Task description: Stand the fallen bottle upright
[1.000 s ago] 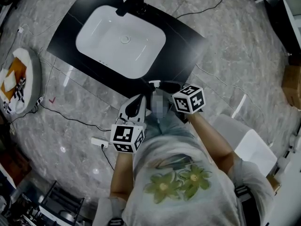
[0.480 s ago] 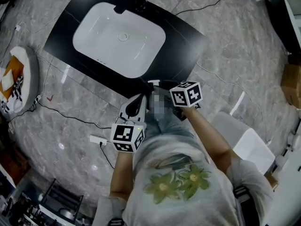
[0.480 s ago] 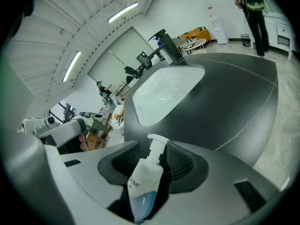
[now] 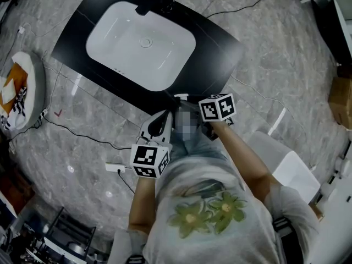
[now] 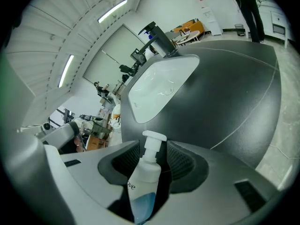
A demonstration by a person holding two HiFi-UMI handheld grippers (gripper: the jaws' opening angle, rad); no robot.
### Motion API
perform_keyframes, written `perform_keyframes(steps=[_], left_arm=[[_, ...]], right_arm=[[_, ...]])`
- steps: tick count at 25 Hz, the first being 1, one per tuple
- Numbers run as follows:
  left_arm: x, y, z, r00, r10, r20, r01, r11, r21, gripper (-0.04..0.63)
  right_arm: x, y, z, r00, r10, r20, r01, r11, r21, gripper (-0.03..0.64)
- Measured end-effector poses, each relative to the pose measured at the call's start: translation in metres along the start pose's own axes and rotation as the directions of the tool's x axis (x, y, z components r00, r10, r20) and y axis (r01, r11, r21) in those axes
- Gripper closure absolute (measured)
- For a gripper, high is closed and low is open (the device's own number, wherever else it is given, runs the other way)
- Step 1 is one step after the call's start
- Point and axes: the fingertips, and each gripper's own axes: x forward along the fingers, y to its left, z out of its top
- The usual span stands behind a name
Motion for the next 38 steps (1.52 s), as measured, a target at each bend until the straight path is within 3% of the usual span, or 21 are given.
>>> perform_keyframes(steps=[18, 20, 38], left_arm=[[-0.001, 0.006, -0.002, 1.000, 0.011, -0.002, -0.011, 1.000, -0.009, 0.577], [-0.001, 0.005, -0.002, 1.000, 0.012, -0.001, -0.012, 1.000, -0.008, 0.577], [-0.011, 0.002, -0.006, 1.000, 0.023, 0.005, -0.023, 1.000, -0.003, 0.577]], right_arm=[[0.011, -0.003, -0.002, 0.999, -0.011, -0.039, 0.013, 0.999, 0.052, 0.456], [0.010, -0.001, -0.001, 0.999, -0.005, -0.036, 0.007, 0.998, 0.054, 0.480], [0.005, 0.005, -0.001, 1.000, -0.007, 0.012, 0.007, 0.998, 0.059, 0.491]])
